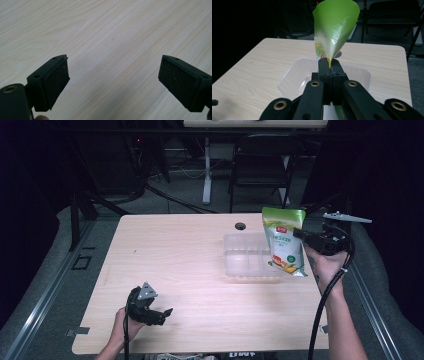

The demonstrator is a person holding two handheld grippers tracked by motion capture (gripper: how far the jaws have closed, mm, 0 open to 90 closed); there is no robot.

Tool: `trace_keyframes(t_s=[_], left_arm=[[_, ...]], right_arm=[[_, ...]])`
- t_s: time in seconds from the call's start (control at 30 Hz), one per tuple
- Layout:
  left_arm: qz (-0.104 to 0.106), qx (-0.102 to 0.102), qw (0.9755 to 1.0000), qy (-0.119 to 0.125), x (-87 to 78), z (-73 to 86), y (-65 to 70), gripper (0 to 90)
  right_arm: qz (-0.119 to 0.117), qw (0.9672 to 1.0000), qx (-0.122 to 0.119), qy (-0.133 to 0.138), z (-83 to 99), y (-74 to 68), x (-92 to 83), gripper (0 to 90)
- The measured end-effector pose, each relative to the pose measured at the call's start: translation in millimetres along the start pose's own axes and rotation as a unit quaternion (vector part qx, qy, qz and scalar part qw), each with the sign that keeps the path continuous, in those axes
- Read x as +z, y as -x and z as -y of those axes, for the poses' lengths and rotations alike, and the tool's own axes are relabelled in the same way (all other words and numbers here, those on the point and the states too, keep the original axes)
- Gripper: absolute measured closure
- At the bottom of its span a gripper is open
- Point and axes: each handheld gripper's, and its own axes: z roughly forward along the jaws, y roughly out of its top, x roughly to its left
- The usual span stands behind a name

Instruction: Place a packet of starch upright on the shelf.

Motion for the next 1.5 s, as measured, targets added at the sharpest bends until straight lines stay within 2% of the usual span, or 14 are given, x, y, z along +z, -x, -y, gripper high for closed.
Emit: trace_keyframes(t_s=[0.53,0.57,0.83,0.9,1.03,1.27,1.3,1.5], left_arm=[[0.005,0.002,1.0,-0.002,1.0,0.5,0.2,9.3],[0.005,0.001,1.0,-0.002,0.9,0.6,0.2,9.3],[0.006,0.001,1.0,-0.002,0.7,1.0,-0.4,9.3],[0.007,-0.002,1.0,-0.001,0.8,1.3,-0.2,9.3],[0.011,0.005,0.9999,-0.008,1.0,1.6,-1.9,9.3],[0.011,0.006,0.9999,-0.005,1.4,1.8,-1.0,9.3],[0.011,0.006,0.9999,-0.006,1.4,1.9,-1.1,9.3],[0.01,0.006,0.9999,-0.004,1.0,2.3,-2.0,9.3]], right_arm=[[0.023,0.9997,0.004,-0.011,-6.6,6.2,27.2,89.6],[0.023,0.9996,0.011,-0.009,-6.7,6.2,28.7,89.6],[0.033,0.9993,0.017,-0.01,-6.3,8.6,45.9,89.6],[0.036,0.9991,0.021,-0.01,-5.0,9.4,51.4,89.6],[0.04,0.9989,0.024,-0.012,-3.1,10.7,59.1,89.6],[0.05,0.9982,0.031,-0.011,4.1,12.5,76.9,89.6],[0.045,0.9984,0.033,-0.012,5.4,13.3,78.5,89.6],[0.056,0.9974,0.038,-0.025,18.2,20.4,87.9,89.3]])
